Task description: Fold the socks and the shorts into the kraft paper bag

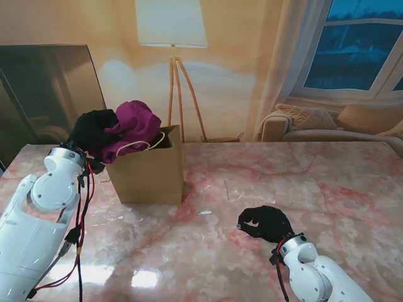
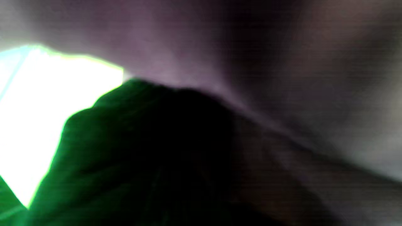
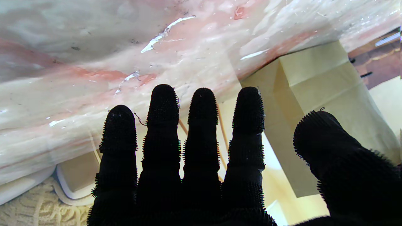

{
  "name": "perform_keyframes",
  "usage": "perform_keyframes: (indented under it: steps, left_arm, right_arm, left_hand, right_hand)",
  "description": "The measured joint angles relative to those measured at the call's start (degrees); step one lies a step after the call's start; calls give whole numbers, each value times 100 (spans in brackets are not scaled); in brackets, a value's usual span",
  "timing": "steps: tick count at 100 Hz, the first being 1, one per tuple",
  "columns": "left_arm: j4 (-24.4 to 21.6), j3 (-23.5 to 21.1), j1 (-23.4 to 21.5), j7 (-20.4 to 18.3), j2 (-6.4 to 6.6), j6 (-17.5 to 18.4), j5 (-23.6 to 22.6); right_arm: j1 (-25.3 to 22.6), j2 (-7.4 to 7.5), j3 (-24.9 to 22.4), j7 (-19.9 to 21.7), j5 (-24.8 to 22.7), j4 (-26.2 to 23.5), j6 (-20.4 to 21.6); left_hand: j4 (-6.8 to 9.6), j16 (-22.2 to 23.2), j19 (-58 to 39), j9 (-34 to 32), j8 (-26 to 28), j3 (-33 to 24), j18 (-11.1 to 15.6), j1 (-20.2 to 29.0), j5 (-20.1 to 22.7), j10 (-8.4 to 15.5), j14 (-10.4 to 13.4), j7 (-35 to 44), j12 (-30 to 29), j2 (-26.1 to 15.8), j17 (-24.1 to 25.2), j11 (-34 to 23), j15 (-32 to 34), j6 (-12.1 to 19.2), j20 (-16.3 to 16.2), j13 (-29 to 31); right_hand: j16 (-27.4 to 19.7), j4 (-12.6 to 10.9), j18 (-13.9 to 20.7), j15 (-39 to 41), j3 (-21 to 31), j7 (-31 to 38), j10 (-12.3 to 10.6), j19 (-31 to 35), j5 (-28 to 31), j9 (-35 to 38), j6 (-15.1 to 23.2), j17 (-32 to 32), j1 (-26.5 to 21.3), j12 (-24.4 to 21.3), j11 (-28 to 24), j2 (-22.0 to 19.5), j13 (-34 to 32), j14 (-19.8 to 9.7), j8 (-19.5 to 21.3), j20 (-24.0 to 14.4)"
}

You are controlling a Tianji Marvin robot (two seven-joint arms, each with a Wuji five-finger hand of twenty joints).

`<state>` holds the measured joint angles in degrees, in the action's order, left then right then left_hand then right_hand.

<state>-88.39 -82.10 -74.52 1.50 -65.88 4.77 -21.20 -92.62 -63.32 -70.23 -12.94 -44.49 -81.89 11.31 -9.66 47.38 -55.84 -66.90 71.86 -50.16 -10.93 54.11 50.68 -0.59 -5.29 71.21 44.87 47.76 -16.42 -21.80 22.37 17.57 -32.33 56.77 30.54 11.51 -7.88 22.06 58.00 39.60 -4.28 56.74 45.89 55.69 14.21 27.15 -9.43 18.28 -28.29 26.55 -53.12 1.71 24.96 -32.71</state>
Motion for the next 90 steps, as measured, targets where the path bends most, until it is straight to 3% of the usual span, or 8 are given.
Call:
perform_keyframes:
  steps: [16,26,31,36,50,61,69,90]
  left_arm:
    - [30,58,93,-372,123,-44,-261]
    - [27,77,158,-825,213,-39,-727]
    - [22,103,190,-1040,280,3,-1034]
    - [21,137,220,-1197,347,65,-1197]
    - [-71,181,293,-1922,497,102,-1137]
    - [-145,253,358,-2226,591,189,-1589]
    - [-203,289,407,-2529,654,247,-1752]
    - [-229,420,530,-2810,753,404,-2147]
  right_arm:
    - [17,0,10,30,28,8,11]
    - [19,0,10,34,31,13,20]
    - [19,0,10,34,32,16,25]
    - [20,0,6,43,34,18,28]
    - [19,1,-7,61,43,18,29]
    - [19,1,-11,61,53,26,42]
    - [18,1,-17,67,56,27,47]
    - [16,2,-35,87,65,31,55]
  left_hand:
    - [0,69,317,0,0,-1,-1,-4,-175,1,9,0,-77,-22,359,29,-159,80,-71,-441]
    - [0,-6,547,0,-41,-50,93,-91,-316,58,85,-82,-130,-157,534,206,-159,98,-82,-710]
    - [0,-92,678,0,-142,-53,-6,-110,-566,63,121,-300,-160,-230,568,287,-159,169,-82,-761]
    - [0,-207,848,0,-410,-59,-2,-156,-833,64,157,-595,-252,-381,648,376,-159,207,-83,-955]
    - [-1,-424,1190,24,-1246,-62,65,-156,-840,64,285,-1028,-676,-569,857,388,-188,109,-83,-1197]
    - [-1,-1101,1493,308,-2416,-59,148,-138,-798,68,368,-1628,-1658,-1118,1085,462,-236,-127,-83,-1662]
    - [-1,-1484,1636,503,-3224,-63,224,-121,-499,112,424,-2074,-1951,-1283,1218,522,-298,-213,-83,-1877]
    - [-1,-1716,1905,1235,-4405,-248,447,-232,-433,226,439,-2957,-2326,-1550,1548,779,-456,-427,-14,-2453]
  right_hand:
    - [0,-1,0,0,0,0,1,2,0,0,0,0,0,25,0,0,0,0,0,0]
    - [0,-1,0,0,0,0,1,3,0,0,0,0,0,26,0,0,0,0,0,0]
    - [1,-1,0,0,0,0,2,3,0,0,0,0,0,26,0,0,0,0,0,0]
    - [1,-1,0,0,0,0,5,4,0,0,0,0,0,26,0,0,0,0,0,0]
    - [1,-1,0,0,0,0,8,6,0,1,0,0,0,26,0,0,0,0,0,0]
    - [1,-1,0,0,0,0,9,72,0,1,0,0,0,26,0,0,0,0,0,0]
    - [1,-1,0,0,0,0,13,80,0,1,0,0,0,26,0,0,0,0,0,0]
    - [1,-1,-2,0,0,0,18,83,0,0,0,0,0,27,0,0,0,1,0,0]
